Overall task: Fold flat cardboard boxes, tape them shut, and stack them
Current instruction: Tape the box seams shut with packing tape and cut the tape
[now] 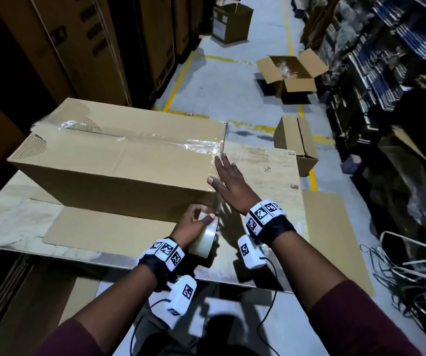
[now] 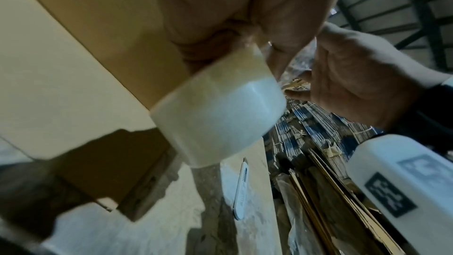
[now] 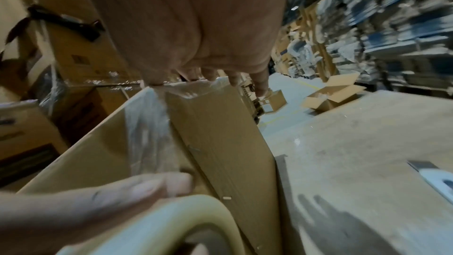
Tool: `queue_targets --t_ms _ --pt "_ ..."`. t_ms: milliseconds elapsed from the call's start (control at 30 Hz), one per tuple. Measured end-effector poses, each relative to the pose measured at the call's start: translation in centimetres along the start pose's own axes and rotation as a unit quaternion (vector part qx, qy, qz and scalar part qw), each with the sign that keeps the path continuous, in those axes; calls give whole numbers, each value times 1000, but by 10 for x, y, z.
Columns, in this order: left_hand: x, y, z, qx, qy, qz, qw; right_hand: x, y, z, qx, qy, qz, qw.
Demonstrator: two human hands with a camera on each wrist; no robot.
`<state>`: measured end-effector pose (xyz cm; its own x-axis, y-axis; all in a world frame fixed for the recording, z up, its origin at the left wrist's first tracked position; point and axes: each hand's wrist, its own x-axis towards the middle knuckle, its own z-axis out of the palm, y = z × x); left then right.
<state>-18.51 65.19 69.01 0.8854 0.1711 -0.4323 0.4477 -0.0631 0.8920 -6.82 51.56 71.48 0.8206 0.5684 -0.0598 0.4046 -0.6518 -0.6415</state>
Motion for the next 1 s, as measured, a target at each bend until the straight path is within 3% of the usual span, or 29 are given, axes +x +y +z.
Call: queue_targets --t_ms 100,167,267,333,500,600,733,800,867,933,1000 --pt "-4 -9 -4 -36 -51 -16 998 -19 28 6 103 79 75 989" --pt "-2 -12 -5 -66 -62 -32 995 -35 69 16 114 128 200 965" --pt "-1 -11 -7 -56 -77 -28 995 -64 127 39 -17 12 374 927" --pt "-1 -9 -5 -60 -74 -39 995 -75 146 52 -68 -31 403 912" --pt "-2 -4 -4 -89 -74 -77 990 -69 151 71 -68 37 435 897" --pt "-4 -4 -5 -103 -72 -86 988 -65 157 73 -34 55 438 896" --pt "-7 -7 -4 -98 -76 -99 987 -69 165 63 52 16 437 898" --pt "-8 -9 -4 -92 -60 -97 989 -74 156 51 161 15 409 898" --pt "-9 -9 -2 -87 -31 -84 992 -79 132 26 284 64 336 896" --pt "-8 -8 1 -95 -5 -72 993 -83 91 -12 286 76 218 930" --pt "-9 -7 4 -111 13 -63 992 -84 56 -46 254 41 124 958"
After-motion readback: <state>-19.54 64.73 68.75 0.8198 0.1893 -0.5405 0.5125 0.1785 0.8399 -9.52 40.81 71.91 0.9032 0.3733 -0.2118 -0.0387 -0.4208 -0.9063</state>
